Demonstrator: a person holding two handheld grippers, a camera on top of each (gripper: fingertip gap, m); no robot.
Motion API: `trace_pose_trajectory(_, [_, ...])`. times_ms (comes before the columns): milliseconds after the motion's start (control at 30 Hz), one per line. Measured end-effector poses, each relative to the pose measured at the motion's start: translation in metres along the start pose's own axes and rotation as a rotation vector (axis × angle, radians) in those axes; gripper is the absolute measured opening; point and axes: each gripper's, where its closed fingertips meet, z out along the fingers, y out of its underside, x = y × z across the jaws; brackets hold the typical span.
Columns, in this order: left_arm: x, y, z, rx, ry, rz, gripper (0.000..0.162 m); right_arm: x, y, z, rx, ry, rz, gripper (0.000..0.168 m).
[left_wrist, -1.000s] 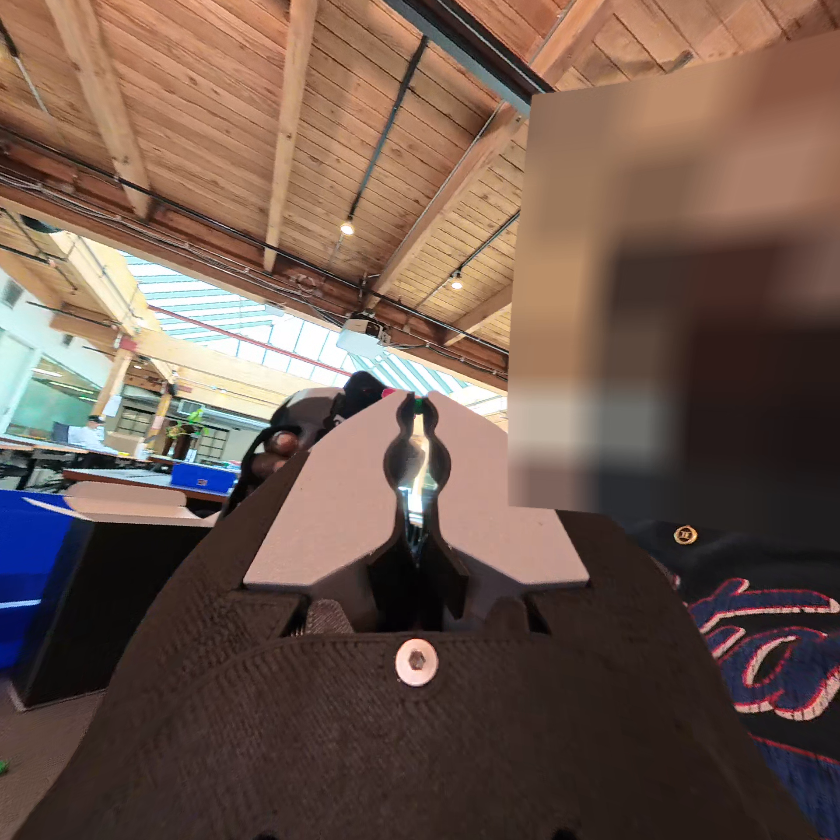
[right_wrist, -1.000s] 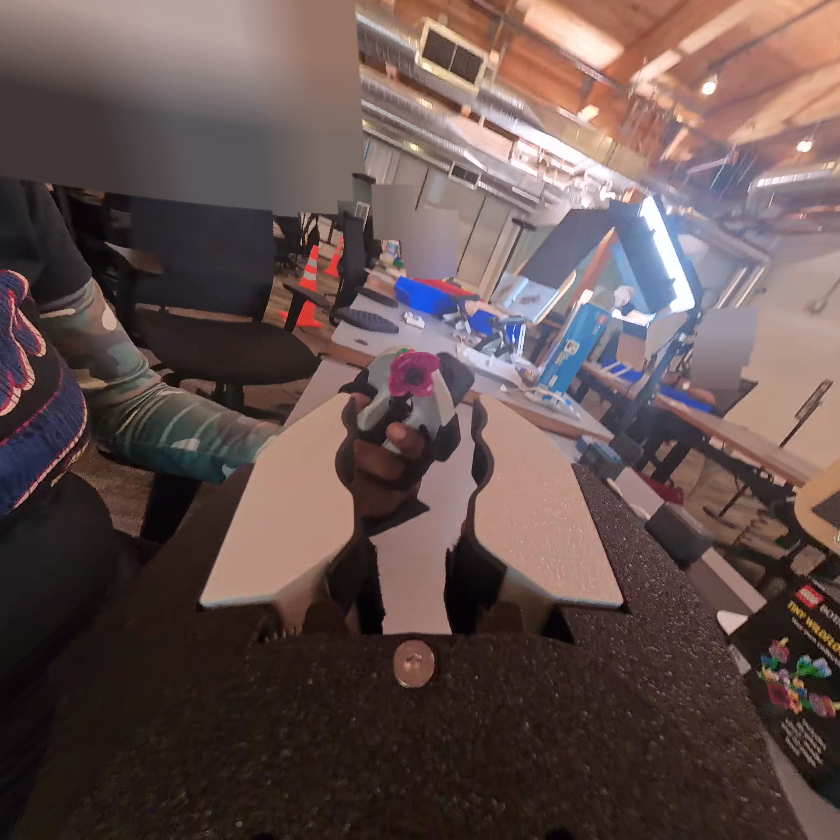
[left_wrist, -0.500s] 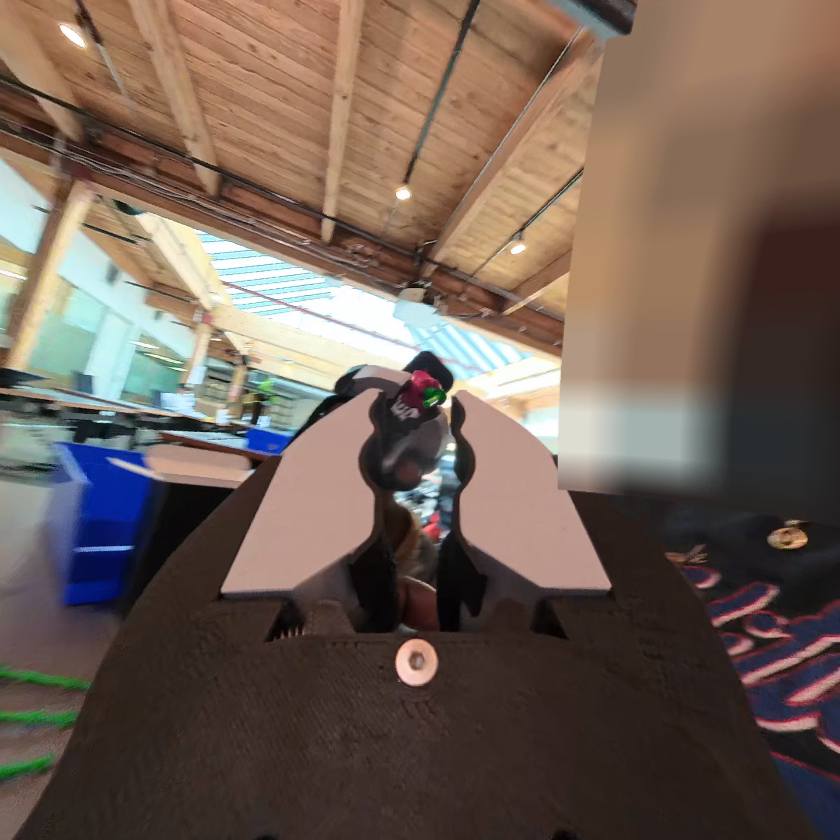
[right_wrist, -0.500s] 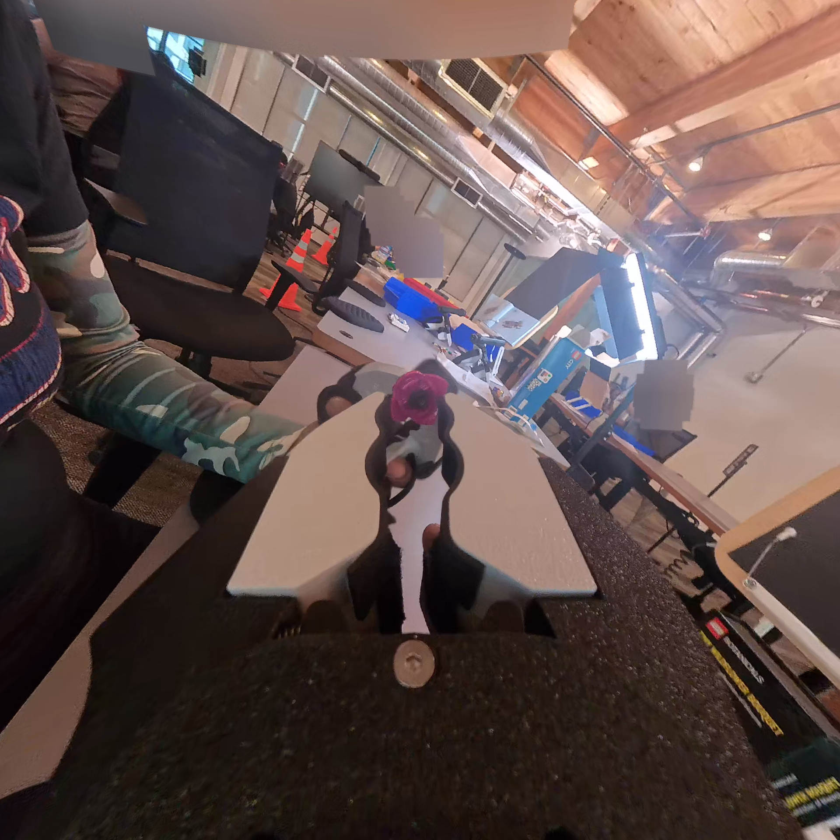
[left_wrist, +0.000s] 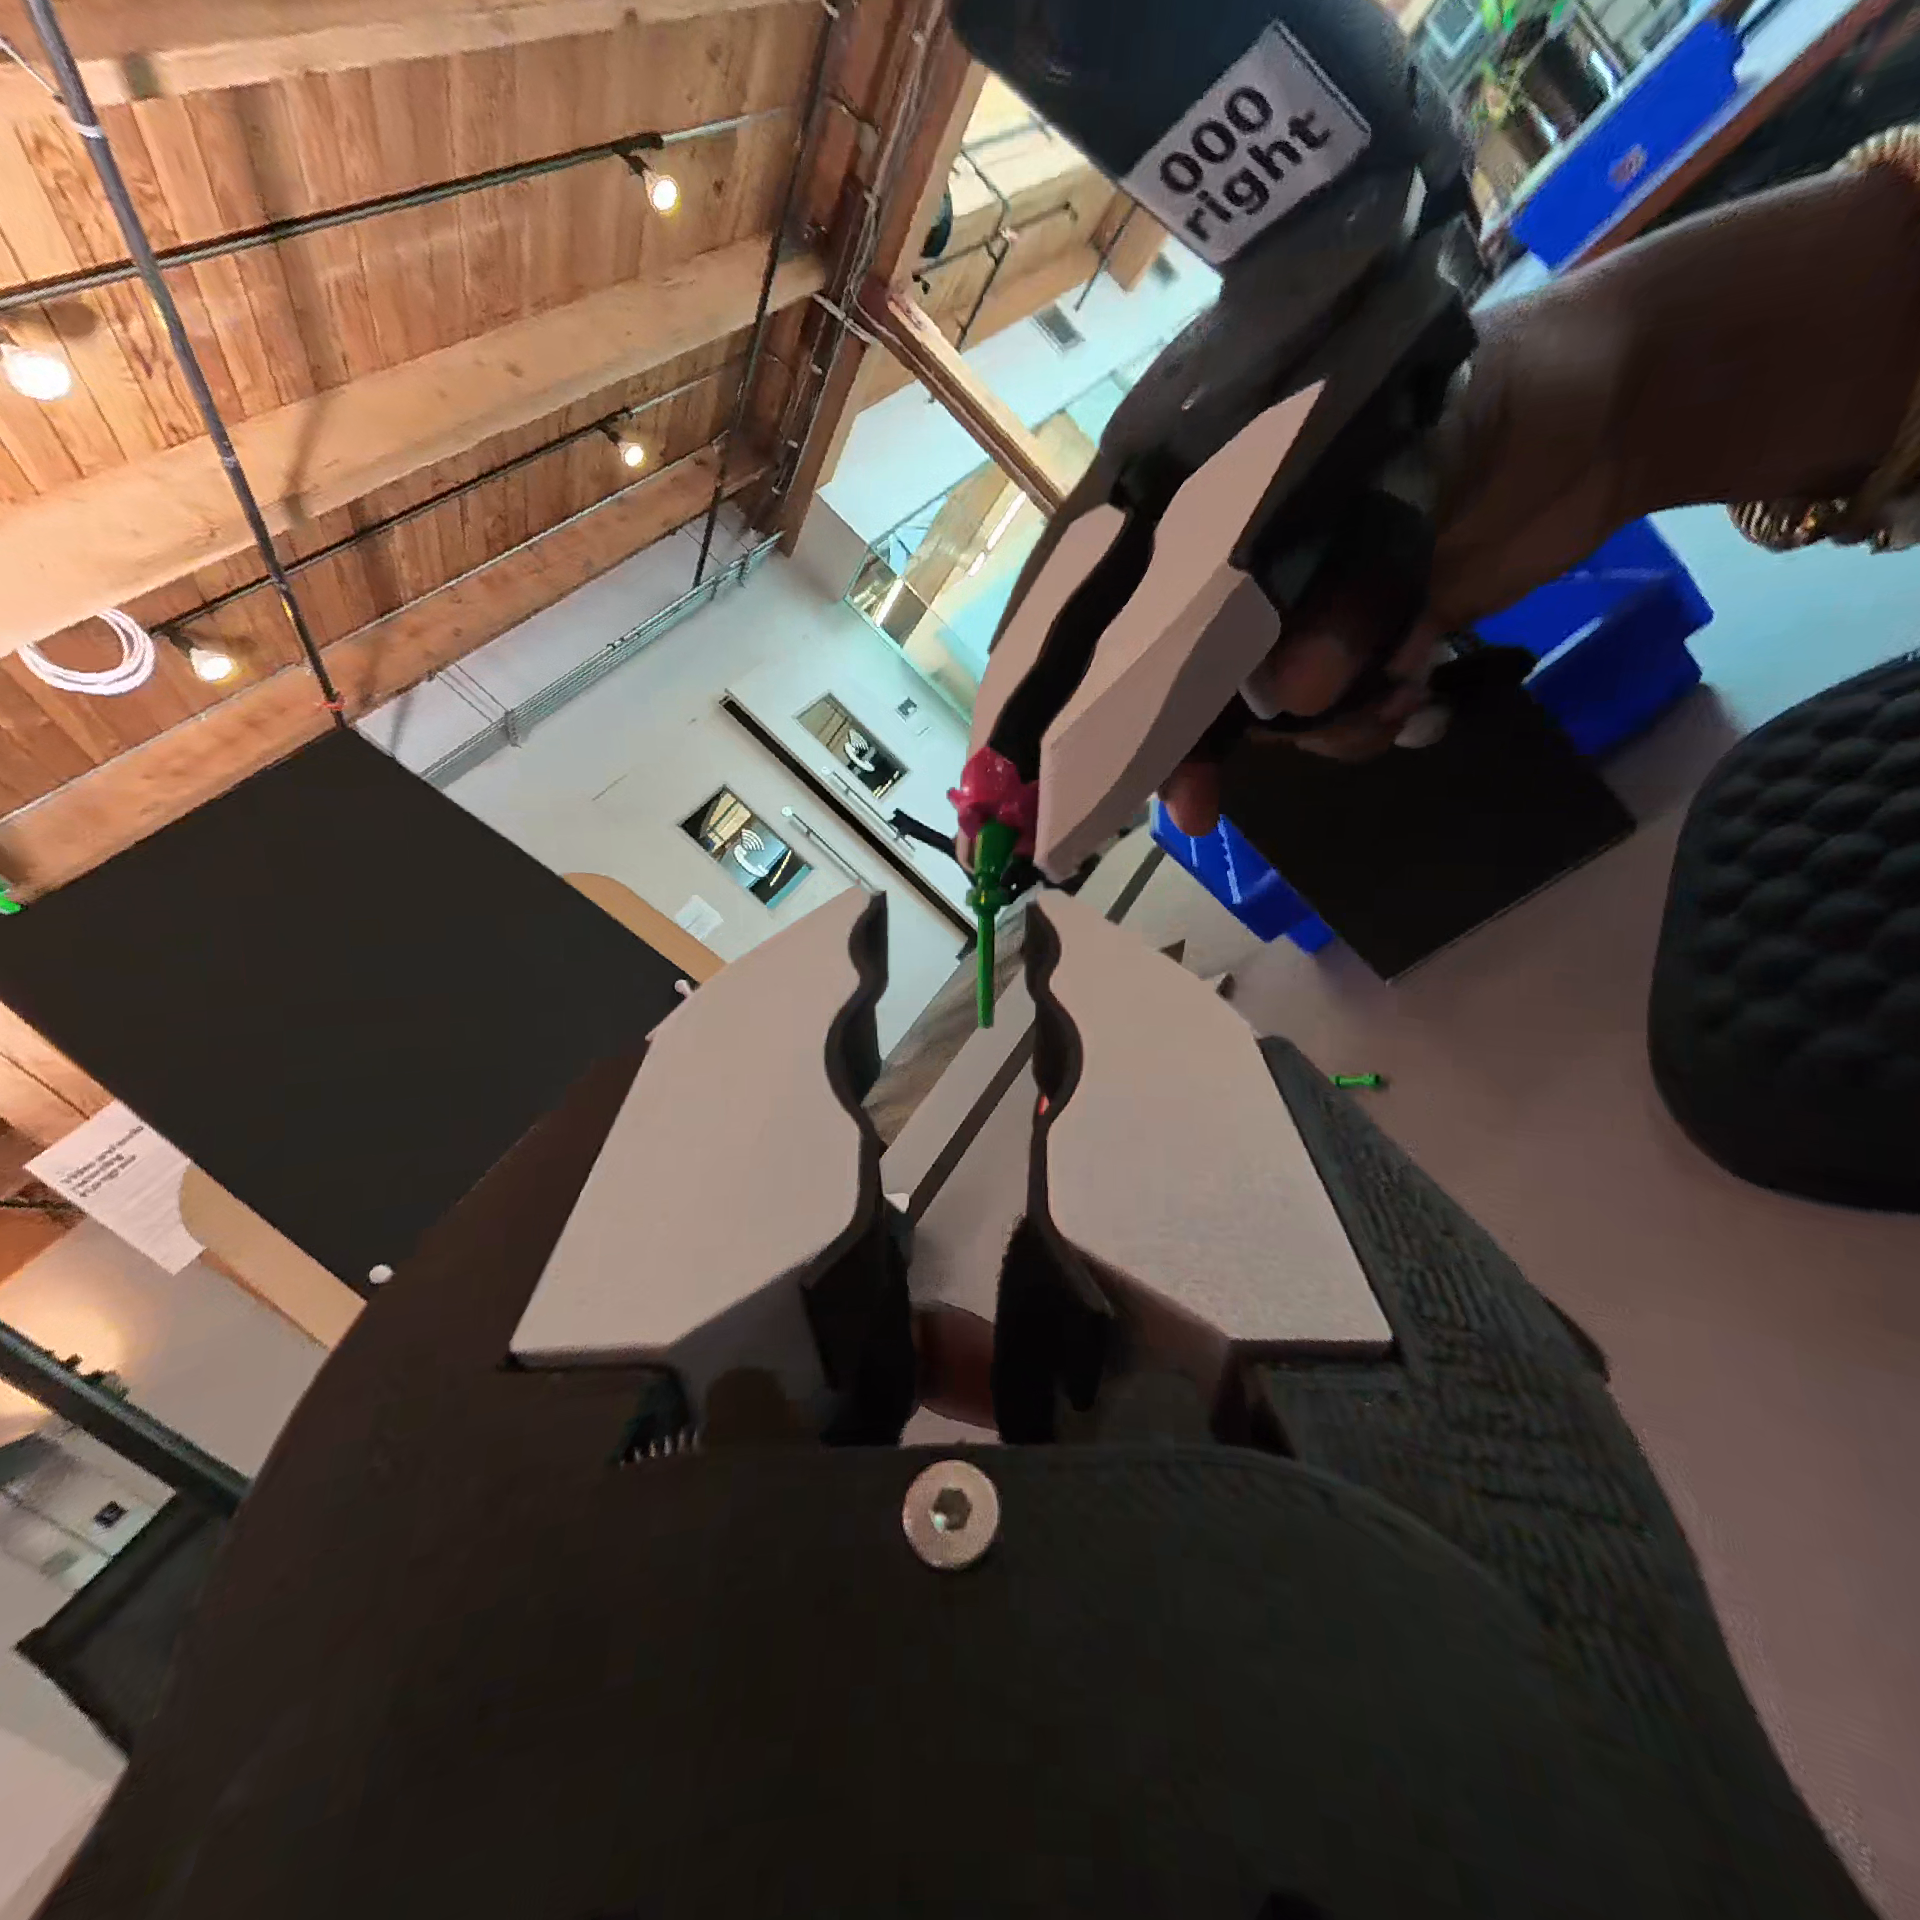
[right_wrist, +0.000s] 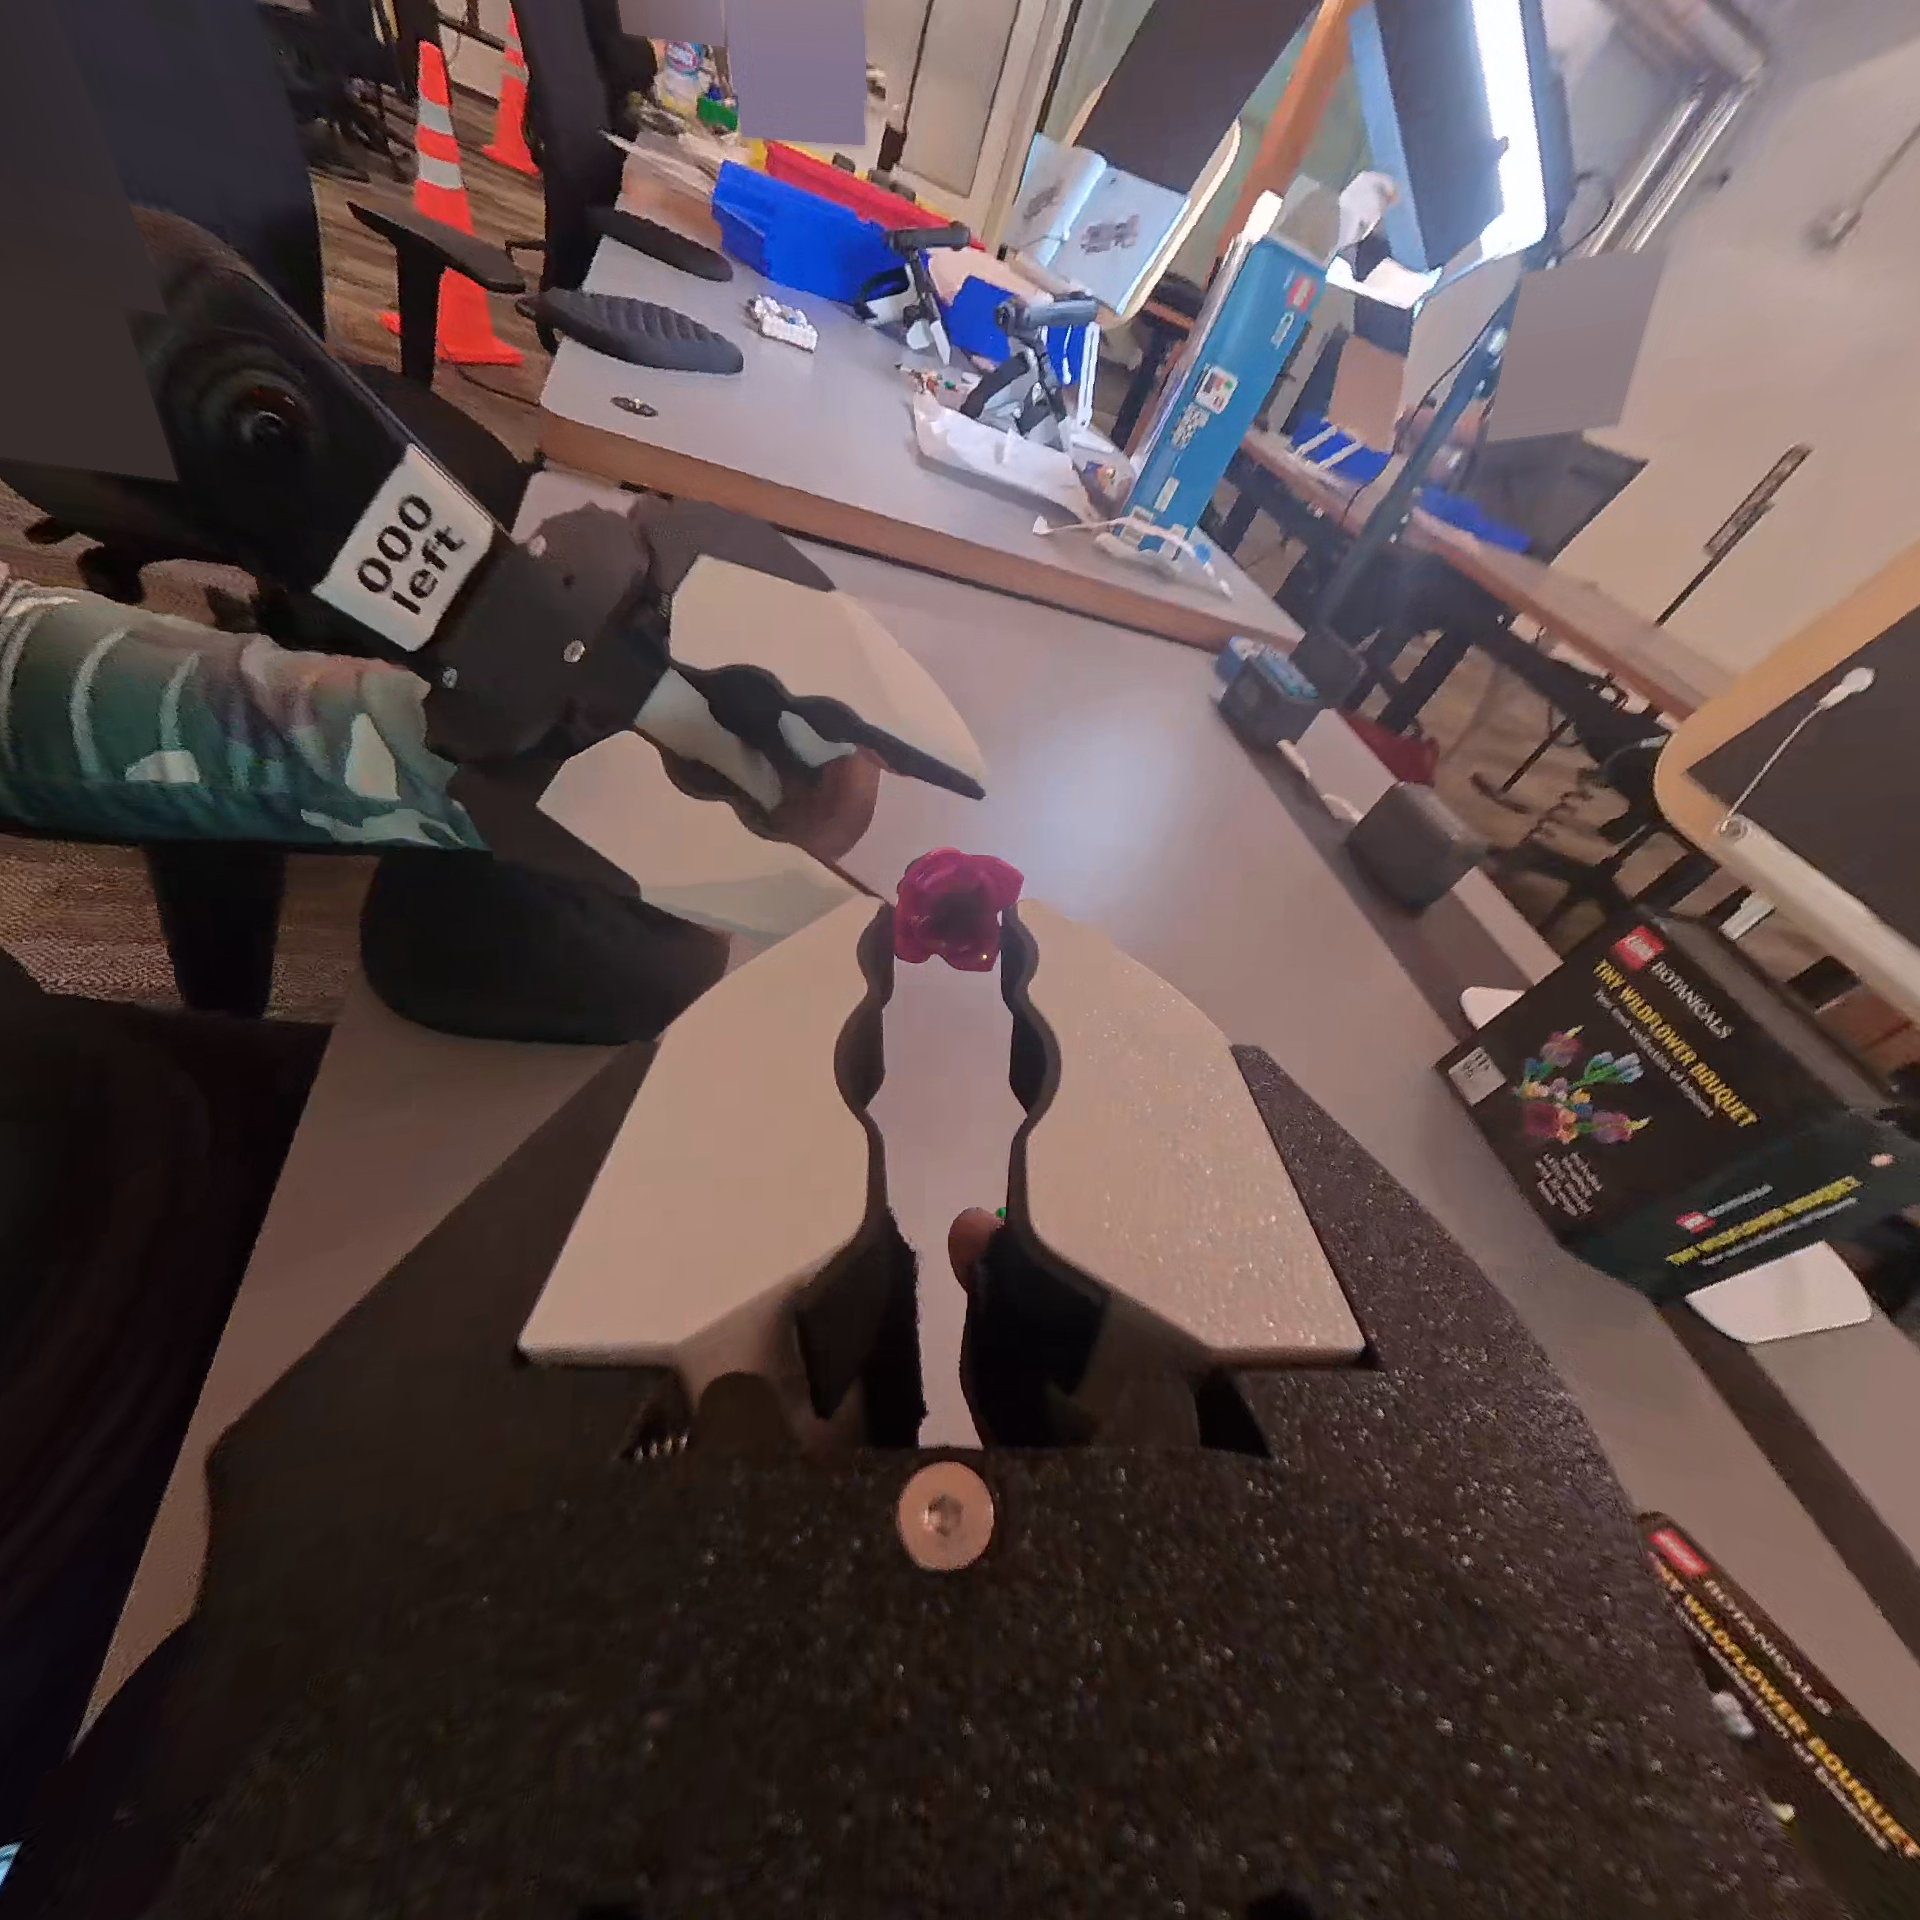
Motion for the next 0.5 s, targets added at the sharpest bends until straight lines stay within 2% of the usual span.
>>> trace_pose_trajectory(133, [0.004, 0.002, 0.001, -0.034, 0.021, 0.027, 0.014, 0.001, 0.008, 0.003, -0.045, 0.013, 0.006, 0.019])
trace_pose_trajectory(500, [0.019, 0.017, 0.004, -0.150, 0.097, 0.154, 0.013, 0.000, 0.022, 0.004, -0.193, 0.039, -0.064, 0.019])
